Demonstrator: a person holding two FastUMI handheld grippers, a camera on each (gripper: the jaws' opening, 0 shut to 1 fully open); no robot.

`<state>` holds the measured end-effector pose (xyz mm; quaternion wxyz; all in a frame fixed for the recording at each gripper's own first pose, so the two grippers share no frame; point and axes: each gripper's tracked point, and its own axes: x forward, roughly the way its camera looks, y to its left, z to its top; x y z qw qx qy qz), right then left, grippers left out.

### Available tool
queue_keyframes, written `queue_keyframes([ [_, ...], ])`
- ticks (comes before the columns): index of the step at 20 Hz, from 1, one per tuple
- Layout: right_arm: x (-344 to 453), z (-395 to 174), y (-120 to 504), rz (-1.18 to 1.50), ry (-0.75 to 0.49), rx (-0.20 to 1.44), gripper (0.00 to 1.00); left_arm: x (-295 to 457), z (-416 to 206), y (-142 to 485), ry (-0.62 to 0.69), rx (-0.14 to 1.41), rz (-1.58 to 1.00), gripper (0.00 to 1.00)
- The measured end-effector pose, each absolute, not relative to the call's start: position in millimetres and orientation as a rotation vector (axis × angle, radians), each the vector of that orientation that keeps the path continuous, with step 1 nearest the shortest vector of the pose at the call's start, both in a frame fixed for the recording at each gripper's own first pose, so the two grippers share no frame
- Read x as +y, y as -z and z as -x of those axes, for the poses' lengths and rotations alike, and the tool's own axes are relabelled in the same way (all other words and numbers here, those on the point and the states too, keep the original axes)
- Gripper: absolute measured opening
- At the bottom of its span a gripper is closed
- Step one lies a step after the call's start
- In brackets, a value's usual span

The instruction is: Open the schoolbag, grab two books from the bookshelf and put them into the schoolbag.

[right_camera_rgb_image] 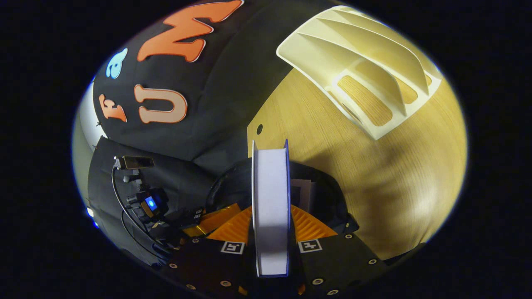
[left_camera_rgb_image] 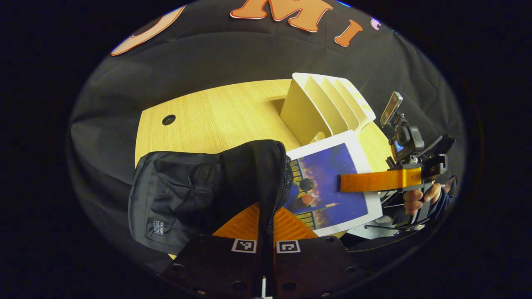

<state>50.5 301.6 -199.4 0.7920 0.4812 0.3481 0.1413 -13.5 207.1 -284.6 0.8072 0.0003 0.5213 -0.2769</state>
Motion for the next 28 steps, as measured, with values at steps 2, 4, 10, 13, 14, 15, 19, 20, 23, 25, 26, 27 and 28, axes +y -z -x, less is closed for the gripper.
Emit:
queue_keyframes([
  [2, 307.4, -53.4, 205.3, -1.057, -0.309, 0.734, 0.32, 206.7, 12.8, 284.4, 0.598, 1.112, -0.003, 0.04],
  [4, 316.8, -59.9, 209.8, -1.081, -0.318, 0.724, 0.32, 206.1, 12.5, 283.5, 0.603, 1.106, -0.009, 0.04],
  [10, 355.1, -72.1, 228.7, -1.118, -0.371, 0.739, 0.32, 190.6, 9.4, 277.1, 0.623, 1.096, -0.024, 0.04],
  [13, 369.7, -80.4, 233.5, -1.127, -0.392, 0.742, 0.33, 188.5, 9.8, 275.7, 0.626, 1.093, -0.029, 0.04],
  [14, 373.3, -82.8, 234.7, -1.130, -0.397, 0.742, 0.33, 187.9, 8.4, 274.0, 0.628, 1.090, -0.031, 0.04],
  [15, 378.1, -84.9, 236.0, -1.126, -0.404, 0.744, 0.33, 188.0, 10.0, 275.0, 0.627, 1.089, -0.031, 0.04],
  [19, 391.6, -92.8, 242.3, -1.130, -0.422, 0.749, 0.33, 184.2, 9.7, 268.0, 0.627, 1.084, -0.031, 0.04],
  [20, 394.2, -95.6, 243.7, -1.137, -0.426, 0.750, 0.33, 183.5, 10.1, 265.8, 0.625, 1.084, -0.030, 0.04],
  [23, 395.9, -96.1, 250.5, -1.102, -0.400, 0.795, 0.36, 187.6, 9.1, 274.1, 0.625, 1.087, -0.013, 0.04],
  [25, 389.2, -99.3, 259.4, -1.043, -0.344, 0.832, 0.50, 188.0, 10.1, 276.0, 0.621, 1.094, 0.008, 0.04],
  [26, 381.5, -98.1, 257.3, -1.022, -0.332, 0.829, 0.53, 188.0, 10.6, 276.7, 0.622, 1.093, 0.010, 0.04],
  [27, 373.7, -96.5, 254.5, -1.001, -0.320, 0.831, 0.48, 187.3, 9.9, 277.7, 0.625, 1.092, 0.008, 0.04],
  [28, 365.8, -93.9, 258.3, -0.969, -0.299, 0.844, 0.69, 187.9, 9.4, 278.6, 0.622, 1.088, 0.003, 0.04],
])
